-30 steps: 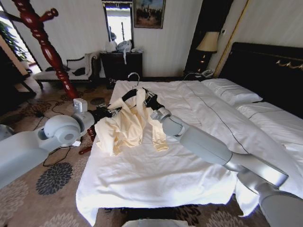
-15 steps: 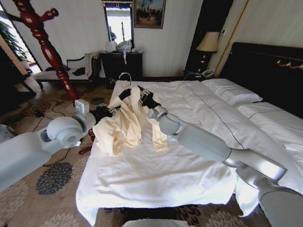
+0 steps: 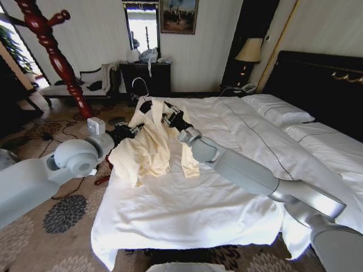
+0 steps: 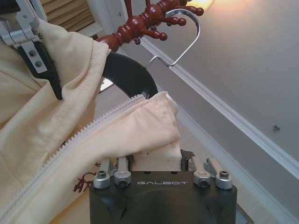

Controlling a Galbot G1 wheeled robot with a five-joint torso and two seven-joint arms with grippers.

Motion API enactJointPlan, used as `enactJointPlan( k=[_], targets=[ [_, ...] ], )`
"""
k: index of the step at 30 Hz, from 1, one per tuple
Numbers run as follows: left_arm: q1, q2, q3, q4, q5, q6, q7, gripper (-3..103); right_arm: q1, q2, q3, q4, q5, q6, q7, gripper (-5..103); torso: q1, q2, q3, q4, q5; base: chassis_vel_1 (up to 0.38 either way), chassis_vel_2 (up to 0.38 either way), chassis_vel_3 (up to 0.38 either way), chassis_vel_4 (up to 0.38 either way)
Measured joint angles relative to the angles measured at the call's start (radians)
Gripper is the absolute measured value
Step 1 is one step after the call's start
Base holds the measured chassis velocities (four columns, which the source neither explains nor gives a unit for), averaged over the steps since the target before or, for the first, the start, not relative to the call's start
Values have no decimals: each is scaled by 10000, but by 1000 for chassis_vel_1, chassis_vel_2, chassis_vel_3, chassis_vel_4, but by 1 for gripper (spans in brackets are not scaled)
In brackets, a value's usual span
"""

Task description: Pick up the clothes from the bed and hang them on the clothes hanger.

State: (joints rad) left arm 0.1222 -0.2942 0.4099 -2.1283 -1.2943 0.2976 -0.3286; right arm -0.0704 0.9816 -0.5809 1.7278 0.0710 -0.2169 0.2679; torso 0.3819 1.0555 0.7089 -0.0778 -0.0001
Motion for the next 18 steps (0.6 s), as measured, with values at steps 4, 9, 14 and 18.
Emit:
enactJointPlan(
  k=[4, 9, 14, 18],
  targets=[
    [12, 6, 0, 28, 51, 0, 17, 22, -102, -90, 48, 158, 246, -17, 21, 65, 0, 0, 0, -2, 1, 0, 0, 0, 0],
    [18, 38, -8, 117, 64, -15, 15, 22, -279, -279, 217, 432, 591, -158, 71, 82, 0, 0, 0, 0, 1, 0, 0, 0, 0],
    [49, 136, -149, 211, 69, -70, 13, 22, -613, -738, 552, 849, 1304, -181, 98, 96, -1, 0, 0, -2, 2, 0, 0, 0, 0],
    [49, 58, -251, 399, 126, -125, 4, 22, -919, -1084, 902, 1106, 1363, -179, 99, 100, -1, 0, 0, 1, 1, 0, 0, 0, 0]
  ],
)
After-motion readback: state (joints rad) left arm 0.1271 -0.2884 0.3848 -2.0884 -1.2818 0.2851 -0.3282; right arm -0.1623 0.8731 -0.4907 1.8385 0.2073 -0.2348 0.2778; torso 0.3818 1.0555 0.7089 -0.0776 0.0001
